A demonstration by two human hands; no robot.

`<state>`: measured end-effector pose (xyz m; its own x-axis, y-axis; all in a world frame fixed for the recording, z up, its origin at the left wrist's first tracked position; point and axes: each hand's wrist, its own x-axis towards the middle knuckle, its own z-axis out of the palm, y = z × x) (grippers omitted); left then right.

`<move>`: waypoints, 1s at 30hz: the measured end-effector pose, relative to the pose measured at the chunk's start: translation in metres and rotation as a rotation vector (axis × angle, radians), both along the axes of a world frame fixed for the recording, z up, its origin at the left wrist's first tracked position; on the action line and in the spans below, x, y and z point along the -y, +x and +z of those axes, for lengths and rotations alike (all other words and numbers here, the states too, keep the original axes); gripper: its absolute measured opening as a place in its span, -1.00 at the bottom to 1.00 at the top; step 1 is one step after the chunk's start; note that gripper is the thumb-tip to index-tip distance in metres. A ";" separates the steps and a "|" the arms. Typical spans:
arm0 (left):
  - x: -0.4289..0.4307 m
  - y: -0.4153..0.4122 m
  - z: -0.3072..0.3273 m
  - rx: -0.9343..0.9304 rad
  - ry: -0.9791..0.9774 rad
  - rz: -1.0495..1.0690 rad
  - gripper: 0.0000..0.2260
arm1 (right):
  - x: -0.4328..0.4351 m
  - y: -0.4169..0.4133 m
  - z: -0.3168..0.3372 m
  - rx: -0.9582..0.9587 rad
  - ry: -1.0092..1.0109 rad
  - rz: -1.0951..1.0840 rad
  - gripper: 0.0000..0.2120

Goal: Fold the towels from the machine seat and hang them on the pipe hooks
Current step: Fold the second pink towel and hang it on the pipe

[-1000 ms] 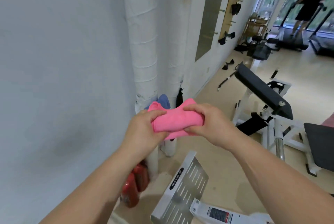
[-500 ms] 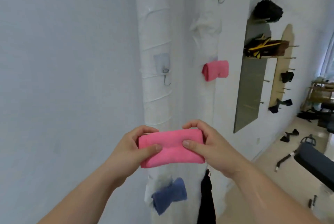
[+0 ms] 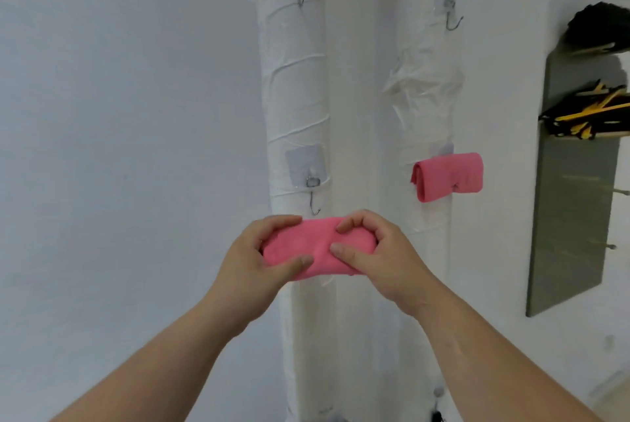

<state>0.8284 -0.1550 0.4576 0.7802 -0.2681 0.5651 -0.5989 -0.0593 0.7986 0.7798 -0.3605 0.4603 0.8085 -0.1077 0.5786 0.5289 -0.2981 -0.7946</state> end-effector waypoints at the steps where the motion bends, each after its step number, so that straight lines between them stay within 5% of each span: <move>1: 0.004 0.006 0.009 0.038 -0.009 0.025 -0.55 | 0.003 0.009 0.010 0.039 -0.019 -0.003 -0.79; 10: 0.036 0.068 0.053 0.299 -0.059 0.258 -0.55 | 0.028 0.092 0.072 0.249 -0.106 -0.052 -0.79; 26: 0.038 0.089 0.023 0.361 0.020 0.350 -0.46 | 0.033 0.119 0.025 0.246 0.004 -0.009 -0.71; 30: 0.039 0.086 0.016 0.545 0.132 0.523 -0.55 | 0.027 0.115 0.016 0.283 -0.111 -0.148 -0.78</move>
